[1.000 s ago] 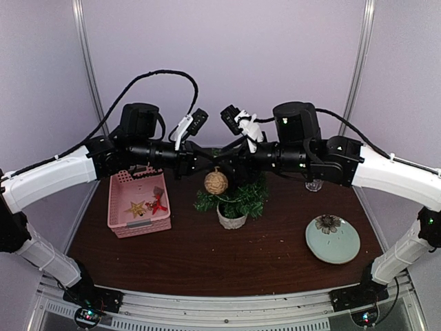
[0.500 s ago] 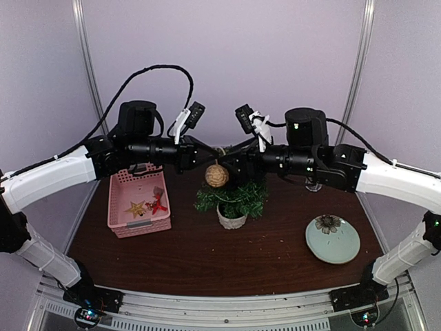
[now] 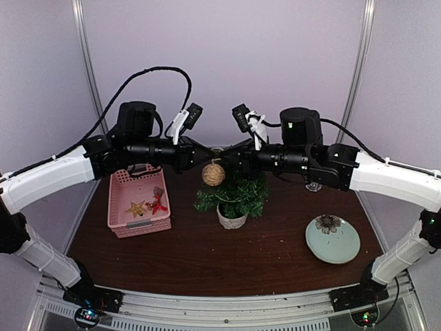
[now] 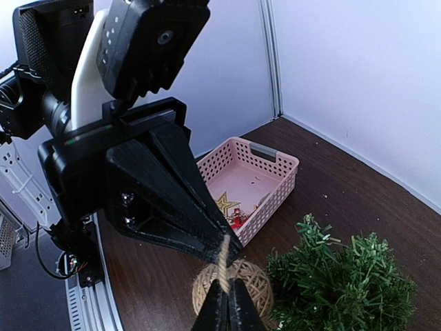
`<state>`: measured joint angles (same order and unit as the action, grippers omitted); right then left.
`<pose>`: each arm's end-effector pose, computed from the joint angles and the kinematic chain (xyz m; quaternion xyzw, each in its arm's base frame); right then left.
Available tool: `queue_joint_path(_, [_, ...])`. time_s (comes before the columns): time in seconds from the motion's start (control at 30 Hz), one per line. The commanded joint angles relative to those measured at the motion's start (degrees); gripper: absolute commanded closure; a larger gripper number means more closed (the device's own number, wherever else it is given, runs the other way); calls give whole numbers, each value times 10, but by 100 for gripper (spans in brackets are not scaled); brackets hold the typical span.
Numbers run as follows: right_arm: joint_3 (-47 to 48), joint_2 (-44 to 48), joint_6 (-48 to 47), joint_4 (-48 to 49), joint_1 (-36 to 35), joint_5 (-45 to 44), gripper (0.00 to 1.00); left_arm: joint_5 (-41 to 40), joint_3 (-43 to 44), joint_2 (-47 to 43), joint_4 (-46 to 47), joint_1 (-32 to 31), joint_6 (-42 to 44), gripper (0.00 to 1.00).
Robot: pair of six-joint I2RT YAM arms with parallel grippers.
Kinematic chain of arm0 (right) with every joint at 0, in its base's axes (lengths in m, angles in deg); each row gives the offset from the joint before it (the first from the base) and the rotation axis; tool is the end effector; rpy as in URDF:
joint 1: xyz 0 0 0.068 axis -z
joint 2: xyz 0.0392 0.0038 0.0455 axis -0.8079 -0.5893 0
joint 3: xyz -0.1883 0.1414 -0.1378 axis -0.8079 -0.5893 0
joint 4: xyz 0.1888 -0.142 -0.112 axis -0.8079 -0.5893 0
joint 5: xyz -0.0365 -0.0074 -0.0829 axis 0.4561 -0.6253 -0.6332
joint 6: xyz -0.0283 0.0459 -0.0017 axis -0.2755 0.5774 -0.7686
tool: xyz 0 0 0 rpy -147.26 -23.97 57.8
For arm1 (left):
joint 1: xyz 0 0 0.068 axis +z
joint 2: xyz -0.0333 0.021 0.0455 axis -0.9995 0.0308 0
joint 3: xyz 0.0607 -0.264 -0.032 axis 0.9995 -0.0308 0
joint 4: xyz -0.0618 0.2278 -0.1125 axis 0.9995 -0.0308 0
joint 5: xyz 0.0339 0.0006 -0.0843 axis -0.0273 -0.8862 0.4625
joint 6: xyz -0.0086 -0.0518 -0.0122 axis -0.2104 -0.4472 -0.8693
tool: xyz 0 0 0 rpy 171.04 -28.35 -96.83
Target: Decorate the small christmas tree
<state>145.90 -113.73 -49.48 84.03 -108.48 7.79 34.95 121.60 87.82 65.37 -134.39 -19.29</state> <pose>0.1903 0.2832 0.3760 -0.3719 0.6865 0.4104 0.4711 0.2179 -0.2474 0.3724 0.3301 0.7319 -0.4333 0.4095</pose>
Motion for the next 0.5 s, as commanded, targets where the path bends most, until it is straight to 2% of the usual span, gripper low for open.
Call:
queue_joint_path(0.0, [41,-19,-10,-15,3,-14,100,-32,19,-21,-29,9,27,100])
queue_joint_path(0.47, [38,-17,-3,-68,-22,3,100,45,-24,-71,-81,13,29,100])
